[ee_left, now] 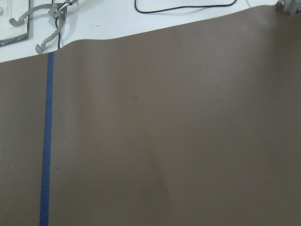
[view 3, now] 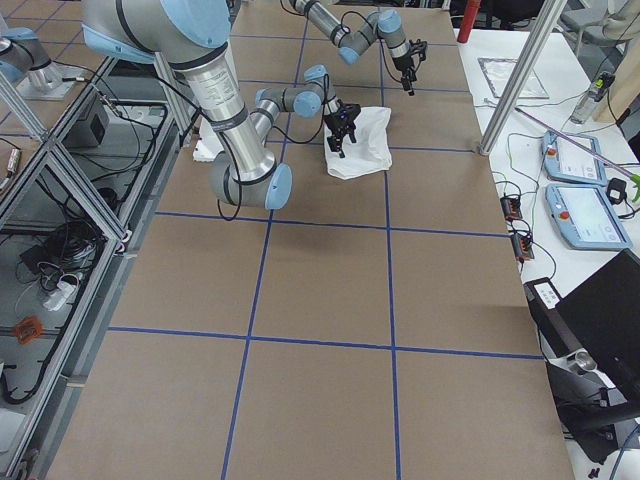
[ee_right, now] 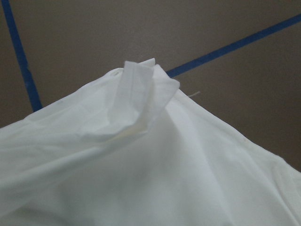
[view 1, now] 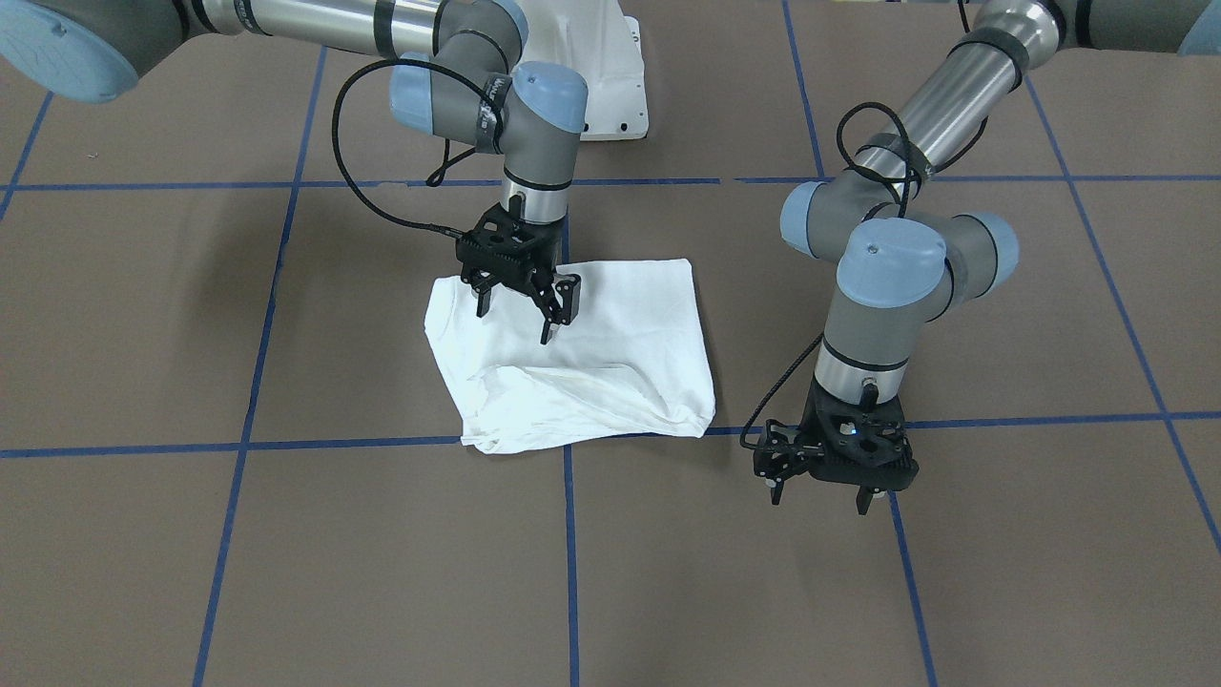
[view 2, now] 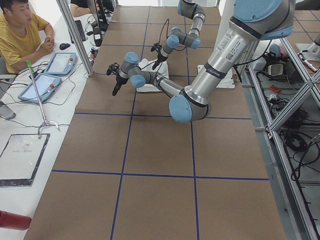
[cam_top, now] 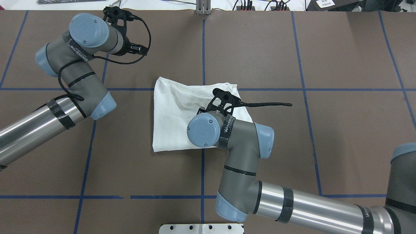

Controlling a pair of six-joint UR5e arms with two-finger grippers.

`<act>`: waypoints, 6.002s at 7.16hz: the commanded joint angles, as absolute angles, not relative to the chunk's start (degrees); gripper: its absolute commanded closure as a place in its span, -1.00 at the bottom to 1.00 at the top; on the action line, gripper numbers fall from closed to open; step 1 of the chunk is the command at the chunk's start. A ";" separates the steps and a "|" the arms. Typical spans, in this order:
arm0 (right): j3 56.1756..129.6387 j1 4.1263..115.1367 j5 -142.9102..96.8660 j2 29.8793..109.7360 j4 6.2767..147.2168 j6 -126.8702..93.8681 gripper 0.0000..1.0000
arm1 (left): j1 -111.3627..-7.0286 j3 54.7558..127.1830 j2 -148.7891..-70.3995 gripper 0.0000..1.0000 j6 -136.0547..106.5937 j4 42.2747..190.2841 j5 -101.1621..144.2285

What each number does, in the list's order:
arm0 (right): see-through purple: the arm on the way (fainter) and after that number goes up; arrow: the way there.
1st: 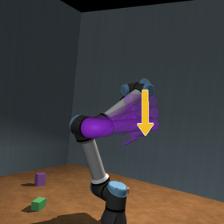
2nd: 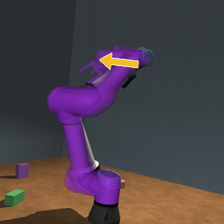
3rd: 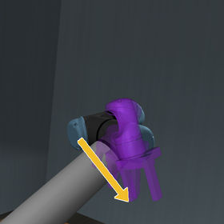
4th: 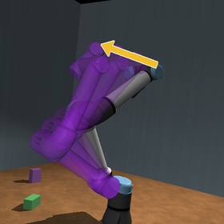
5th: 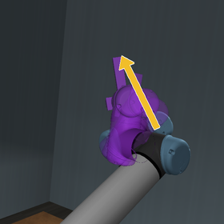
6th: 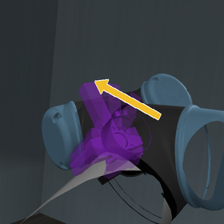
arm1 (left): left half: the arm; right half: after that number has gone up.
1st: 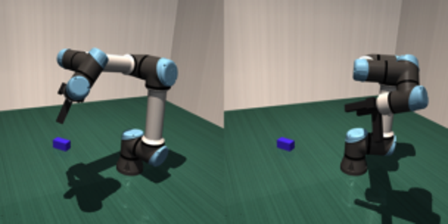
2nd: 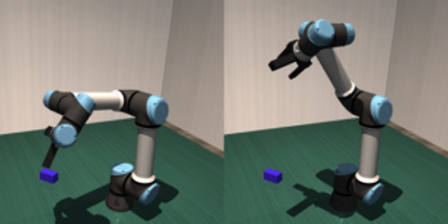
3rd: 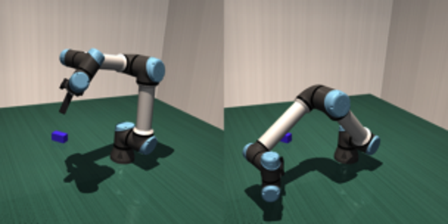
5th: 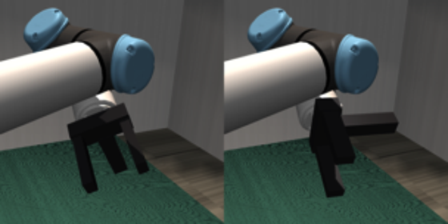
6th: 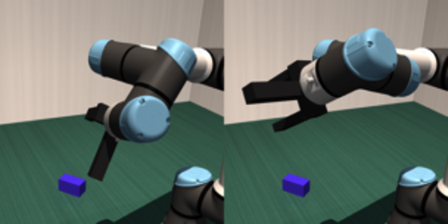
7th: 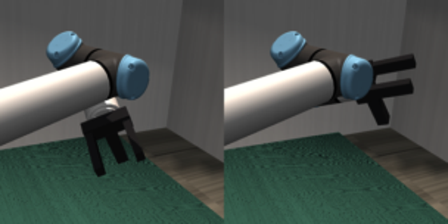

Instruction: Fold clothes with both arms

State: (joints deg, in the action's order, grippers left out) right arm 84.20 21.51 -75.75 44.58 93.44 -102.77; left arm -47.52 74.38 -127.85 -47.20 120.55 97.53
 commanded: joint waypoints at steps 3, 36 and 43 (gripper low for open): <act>57.45 33.71 -70.85 36.83 76.18 -96.27 -0.96 | -47.64 78.30 -126.21 -1.00 -47.28 120.23 97.82; 103.01 90.97 -129.29 103.01 90.35 2.81 -1.00 | -91.58 106.87 -74.19 -1.00 7.03 93.43 134.12; 102.57 90.97 -130.51 103.53 89.21 2.64 -1.00 | -91.67 106.88 -73.30 -1.00 7.03 93.34 134.12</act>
